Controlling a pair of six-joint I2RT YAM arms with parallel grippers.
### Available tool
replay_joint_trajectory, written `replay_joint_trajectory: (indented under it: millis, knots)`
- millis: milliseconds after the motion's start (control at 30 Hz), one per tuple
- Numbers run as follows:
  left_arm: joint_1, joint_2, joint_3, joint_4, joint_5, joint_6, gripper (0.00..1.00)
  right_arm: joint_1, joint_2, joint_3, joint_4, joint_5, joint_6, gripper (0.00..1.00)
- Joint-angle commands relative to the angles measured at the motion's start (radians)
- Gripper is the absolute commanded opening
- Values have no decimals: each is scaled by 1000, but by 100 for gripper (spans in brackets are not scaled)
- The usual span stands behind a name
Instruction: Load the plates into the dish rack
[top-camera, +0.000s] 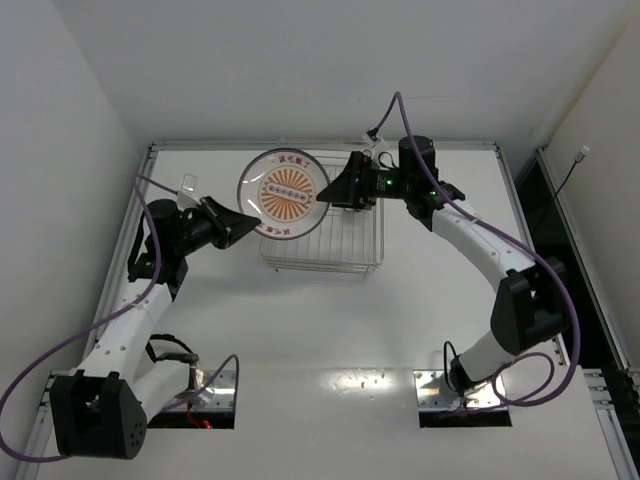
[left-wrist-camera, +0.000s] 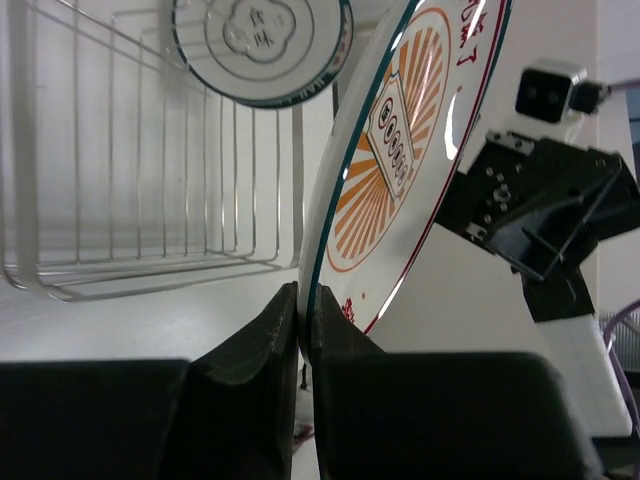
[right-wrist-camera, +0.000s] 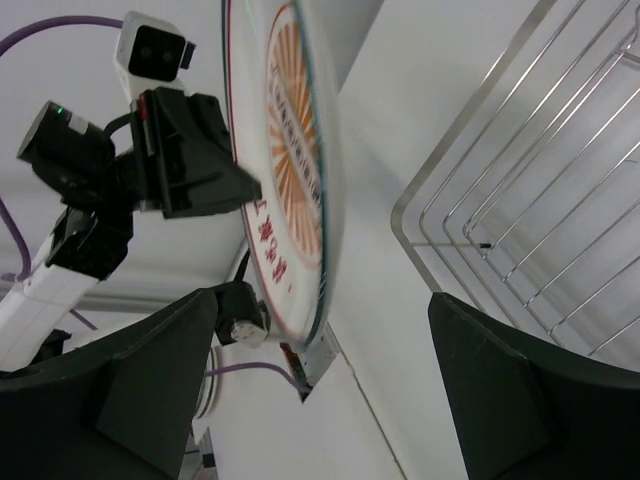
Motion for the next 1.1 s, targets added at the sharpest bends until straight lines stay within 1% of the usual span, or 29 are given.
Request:
replay_joint_trajectory:
  millis: [0,67,100,167,200,267,300,333,367,433,467,500,567,600,667,700,767,800,867,900,933,967,1033,1067]
  knots:
    - [-88,9,72,84,-25,-41,0,-2,46,13,134,-26,26,84]
    - [-132,25,84,84,-42,-41,0,-2,79,13,165,-37,52,83]
    - [-170,37,93,84,-55,-41,0,7,89,13,174,-37,64,75]
    - [-201,47,102,75,-69,-41,0,7,111,13,185,-37,74,61]
    - [-224,48,102,75,-82,-41,0,7,111,13,185,-46,74,44]
    - [-233,48,112,75,-82,-41,0,7,111,22,185,-46,74,28]
    - [-245,58,112,66,-82,-32,0,7,111,22,166,-46,74,12]
    - [-257,74,128,57,-82,-32,0,7,102,22,148,-35,61,5]
    - [-258,84,142,11,-82,9,3,7,93,34,125,-15,37,0]
    - [-267,106,205,-75,-97,64,24,7,73,54,46,34,8,0]
    - [-277,126,225,-118,-106,128,30,7,63,77,19,48,-8,0]
    - [-277,126,243,-193,-123,158,38,-2,48,91,-5,61,-35,0]
    - [-277,137,271,-253,-132,230,45,-2,33,126,-65,103,-48,0]
    - [-264,137,285,-296,-146,250,51,-2,19,137,-82,117,-63,0]
    - [-232,137,297,-363,-155,311,60,-20,7,160,-104,141,-72,0]
    - [-219,146,308,-394,-164,331,66,-20,7,169,-104,153,-72,0]
    - [-184,146,342,-460,-186,415,66,-54,-4,201,-151,170,-83,0]
    - [-175,146,365,-527,-229,445,66,-65,-4,229,-197,207,-103,0]
    - [-155,135,375,-581,-284,529,66,-98,-4,265,-249,276,-138,0]
    - [-144,126,375,-616,-353,552,66,-109,-4,291,-286,302,-156,0]
    - [-144,117,366,-629,-387,575,66,-119,22,352,-364,334,-175,0]
    - [-132,97,356,-629,-416,615,67,-128,37,382,-400,408,-192,0]
    - [-132,74,321,-638,-497,647,67,-128,77,463,-479,486,-238,0]
    - [-121,48,305,-638,-519,667,67,-128,92,489,-504,576,-248,0]
